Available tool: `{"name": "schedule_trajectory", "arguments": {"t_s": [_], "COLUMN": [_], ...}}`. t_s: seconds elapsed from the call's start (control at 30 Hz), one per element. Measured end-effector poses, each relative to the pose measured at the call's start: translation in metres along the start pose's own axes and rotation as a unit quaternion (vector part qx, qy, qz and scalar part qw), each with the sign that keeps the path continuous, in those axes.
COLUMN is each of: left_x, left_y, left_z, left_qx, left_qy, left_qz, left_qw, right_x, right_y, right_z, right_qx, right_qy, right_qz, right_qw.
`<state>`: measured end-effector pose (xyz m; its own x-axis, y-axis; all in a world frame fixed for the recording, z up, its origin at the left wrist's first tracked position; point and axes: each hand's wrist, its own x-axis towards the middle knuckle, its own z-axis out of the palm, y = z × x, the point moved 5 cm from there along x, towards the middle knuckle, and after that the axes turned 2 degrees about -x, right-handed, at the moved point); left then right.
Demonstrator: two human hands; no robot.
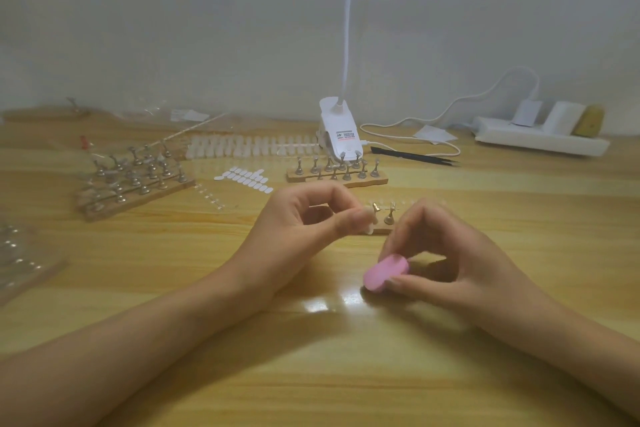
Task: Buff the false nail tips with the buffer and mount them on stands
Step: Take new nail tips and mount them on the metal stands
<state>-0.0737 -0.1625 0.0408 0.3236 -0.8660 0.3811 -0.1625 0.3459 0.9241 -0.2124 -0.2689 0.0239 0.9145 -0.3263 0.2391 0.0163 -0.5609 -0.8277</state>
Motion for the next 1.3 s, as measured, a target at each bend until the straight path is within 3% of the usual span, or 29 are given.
{"name": "schedule_trajectory", "arguments": {"t_s": [0.1, 0.3, 0.43, 0.57, 0.67, 0.77, 0.97, 1.3], "left_x": [0.0, 0.001, 0.003, 0.01, 0.014, 0.018, 0.029, 0.031], "left_y": [0.0, -0.004, -0.003, -0.002, -0.002, -0.015, -0.031, -0.035], "left_z": [0.001, 0.004, 0.001, -0.012, -0.026, -0.025, -0.018, -0.022], "left_qx": [-0.01, -0.007, -0.014, -0.016, 0.161, 0.288, 0.273, 0.257], "left_qy": [-0.005, -0.024, -0.022, 0.027, 0.082, 0.044, 0.022, 0.046], "left_qz": [-0.008, -0.023, -0.026, -0.019, 0.018, 0.002, -0.015, -0.022], "left_qw": [1.0, 0.999, 0.999, 0.999, 0.983, 0.957, 0.962, 0.965], "right_x": [0.0, 0.01, 0.022, 0.04, 0.053, 0.054, 0.055, 0.056], "right_y": [-0.013, -0.047, -0.056, -0.063, -0.051, -0.03, -0.005, -0.002], "right_z": [-0.008, -0.005, -0.005, -0.01, -0.021, -0.022, -0.014, -0.007], "right_qx": [-0.231, -0.221, -0.213, -0.195, -0.19, -0.198, -0.207, -0.183], "right_qy": [0.059, 0.086, 0.107, 0.131, 0.151, 0.156, 0.174, 0.175], "right_qz": [-0.089, -0.21, -0.198, -0.193, -0.141, -0.087, -0.027, -0.043], "right_qw": [0.967, 0.948, 0.951, 0.953, 0.96, 0.964, 0.962, 0.966]}}
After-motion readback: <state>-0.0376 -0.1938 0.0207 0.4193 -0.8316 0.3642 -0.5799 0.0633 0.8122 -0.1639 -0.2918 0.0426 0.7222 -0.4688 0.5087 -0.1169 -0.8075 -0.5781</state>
